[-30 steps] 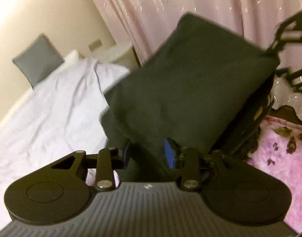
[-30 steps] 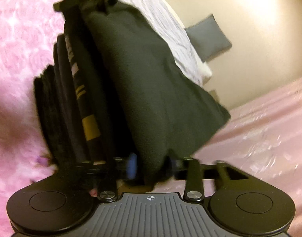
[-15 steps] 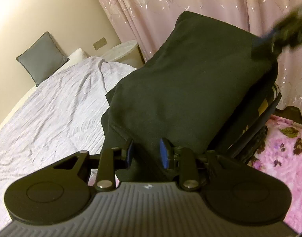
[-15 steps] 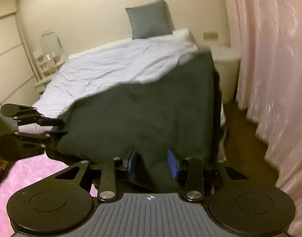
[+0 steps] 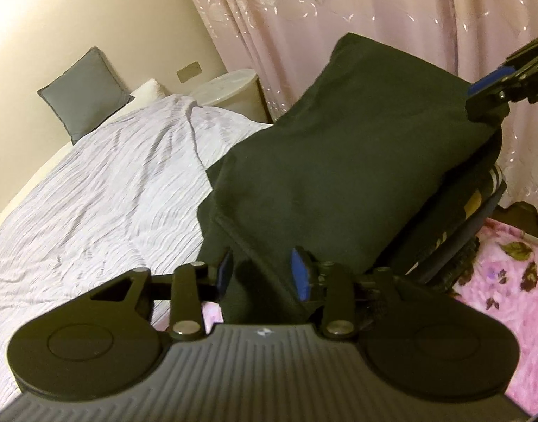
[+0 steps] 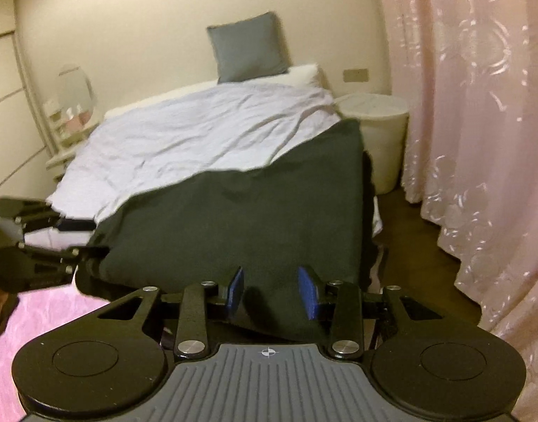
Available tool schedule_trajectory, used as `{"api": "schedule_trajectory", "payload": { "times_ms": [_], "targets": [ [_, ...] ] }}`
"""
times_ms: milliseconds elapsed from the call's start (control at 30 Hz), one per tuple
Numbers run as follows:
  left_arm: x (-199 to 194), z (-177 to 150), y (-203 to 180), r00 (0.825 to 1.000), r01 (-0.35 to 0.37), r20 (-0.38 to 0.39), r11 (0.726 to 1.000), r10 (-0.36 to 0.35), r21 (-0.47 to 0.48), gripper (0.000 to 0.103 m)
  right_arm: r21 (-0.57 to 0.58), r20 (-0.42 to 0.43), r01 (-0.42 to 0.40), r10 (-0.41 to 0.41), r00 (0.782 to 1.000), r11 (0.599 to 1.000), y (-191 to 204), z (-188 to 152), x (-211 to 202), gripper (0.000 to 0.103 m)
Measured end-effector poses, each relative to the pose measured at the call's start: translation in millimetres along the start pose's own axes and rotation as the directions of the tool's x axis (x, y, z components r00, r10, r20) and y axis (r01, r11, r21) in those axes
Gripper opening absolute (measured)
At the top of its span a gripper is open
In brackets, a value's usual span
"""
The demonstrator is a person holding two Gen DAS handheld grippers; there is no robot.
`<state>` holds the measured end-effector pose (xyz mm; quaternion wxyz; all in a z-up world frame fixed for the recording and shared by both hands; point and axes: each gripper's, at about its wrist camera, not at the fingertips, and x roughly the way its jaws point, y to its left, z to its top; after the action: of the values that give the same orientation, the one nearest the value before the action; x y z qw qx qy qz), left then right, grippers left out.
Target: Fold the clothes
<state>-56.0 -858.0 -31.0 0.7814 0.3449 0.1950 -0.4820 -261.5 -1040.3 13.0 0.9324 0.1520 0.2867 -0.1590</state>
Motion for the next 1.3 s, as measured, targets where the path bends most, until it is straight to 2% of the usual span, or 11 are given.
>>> {"api": "schedule_trajectory", "payload": {
  "times_ms": [233,267,300,333,433,500,567,667,867,1133,1300],
  "targets": [
    [-17.4,-2.8,6.4,1.000,-0.016,0.016,0.998,0.017,-0.053,0.039,-0.007,0.029,0.025,-0.025,0.999,1.000,7.1,3.9,-25.4,0.041],
    [-23.4,-4.3,7.9,1.000,-0.018,0.024,0.997,0.019,-0.074,0.041,-0.006,0.041,0.030,-0.029,0.999,1.000,9.1,2.6,-33.1,0.061],
    [-31.5,-6.4,9.4,0.999,-0.021,0.031,0.995,0.024,-0.102,0.044,-0.001,0.052,0.039,-0.039,0.998,0.999,12.5,-2.9,-41.3,0.088],
    [-40.1,-11.0,9.7,0.999,-0.021,0.034,0.989,0.026,-0.144,0.047,0.005,0.062,0.051,-0.051,0.997,0.999,16.9,-11.1,-49.9,0.092],
    [-66.9,-28.7,7.2,0.999,-0.015,0.036,0.961,0.026,-0.276,0.070,0.031,0.028,0.056,-0.057,0.998,0.998,28.6,-45.4,-67.3,0.092],
    [-80.1,-43.1,-0.9,1.000,-0.011,0.014,0.935,0.017,-0.355,0.093,0.075,-0.020,0.074,-0.072,0.997,0.994,35.4,-69.7,-75.6,0.093],
    [-92.2,-59.5,-13.0,1.000,-0.019,-0.022,0.902,0.010,-0.432,0.101,0.128,-0.078,0.090,-0.081,0.994,0.988,42.0,-94.7,-83.5,0.094],
    [-107.0,-78.5,-31.5,0.997,-0.018,-0.069,0.864,-0.019,-0.502,0.101,0.169,-0.122,0.134,-0.115,0.986,0.976,54.2,-114.6,-98.5,0.102],
    [-139.6,-99.1,-53.3,0.995,0.004,-0.081,0.824,-0.060,-0.567,0.101,0.212,-0.160,0.204,-0.172,0.972,0.956,76.2,-130.5,-127.2,0.102],
    [-181.9,-106.2,-60.5,0.996,-0.024,-0.088,0.821,-0.032,-0.570,0.101,0.212,-0.126,0.199,-0.175,0.976,0.957,106.4,-131.9,-154.0,0.102],
    [-202.9,-109.8,-66.2,0.995,-0.040,-0.099,0.834,-0.018,-0.550,0.101,0.181,-0.105,0.194,-0.177,0.979,0.964,123.3,-127.7,-166.2,0.102]
  ]
}}
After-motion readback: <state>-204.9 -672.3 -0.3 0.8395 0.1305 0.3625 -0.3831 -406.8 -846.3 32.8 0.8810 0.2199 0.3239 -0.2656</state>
